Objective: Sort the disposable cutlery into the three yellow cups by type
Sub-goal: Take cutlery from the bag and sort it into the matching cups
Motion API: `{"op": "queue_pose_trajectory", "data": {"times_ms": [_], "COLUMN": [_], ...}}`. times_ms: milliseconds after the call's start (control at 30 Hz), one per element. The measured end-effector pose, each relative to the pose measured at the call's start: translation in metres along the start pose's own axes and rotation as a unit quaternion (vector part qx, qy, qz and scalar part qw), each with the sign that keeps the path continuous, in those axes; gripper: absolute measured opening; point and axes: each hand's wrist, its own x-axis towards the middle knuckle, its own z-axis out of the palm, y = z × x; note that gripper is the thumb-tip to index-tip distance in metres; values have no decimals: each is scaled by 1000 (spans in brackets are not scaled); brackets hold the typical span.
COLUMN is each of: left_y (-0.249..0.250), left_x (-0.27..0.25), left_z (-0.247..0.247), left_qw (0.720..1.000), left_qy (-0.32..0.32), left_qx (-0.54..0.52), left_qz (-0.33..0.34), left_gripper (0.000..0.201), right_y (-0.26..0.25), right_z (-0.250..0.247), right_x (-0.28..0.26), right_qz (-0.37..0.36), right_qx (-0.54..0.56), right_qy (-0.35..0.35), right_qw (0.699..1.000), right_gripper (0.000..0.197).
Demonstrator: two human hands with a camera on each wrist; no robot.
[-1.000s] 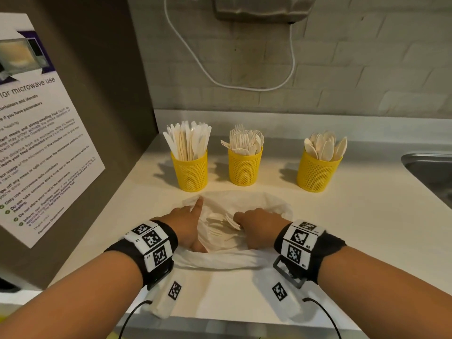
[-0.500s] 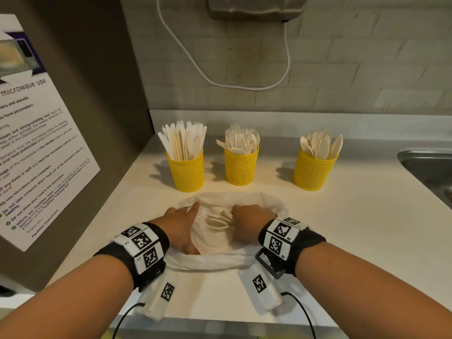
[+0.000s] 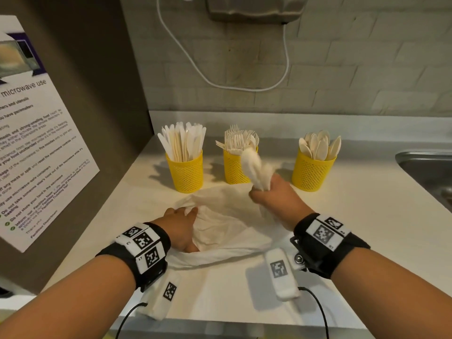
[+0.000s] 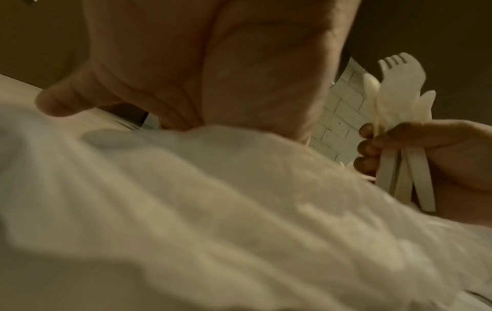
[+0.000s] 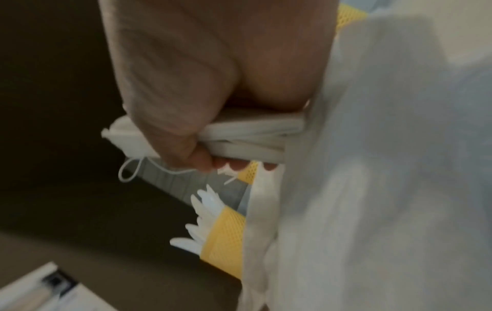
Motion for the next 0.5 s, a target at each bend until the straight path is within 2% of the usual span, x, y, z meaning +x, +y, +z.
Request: {"op": "queue_pose_trajectory", "data": {"times_ms": [67,133,200,367,433,500], "left_y": [0,-1,-2,-3,-4,-7], "left_x": [-1,0,0,-5,-8,-13], "left_z": [1,3,6,10,9,2], "left_qw": [1000,1000,1000,999,999,997], "left_qy": [-2,-1,4,30,27,26], "left_qx": [-1,-1,-6,-24,-36,-70], "left_qz": [-4,-8,-15,-6,2,16], "left_gripper": [113,113,114,109,110,109], "right_y": [-3,-1,6,28,23,12], "right_z": [-5,-4,3,15,13,8], "right_x": [-1,-2,-8,-19,-17,-12], "right_qz": [-19,-23,-1,75,82,76], "right_qx": [125,193,179,23,36,119], "right_qy": [61,77,48,-68,-59,-37], "right_qw": [990,978,983,995,994,989], "right_gripper": [26,25,21,29,30,27]}}
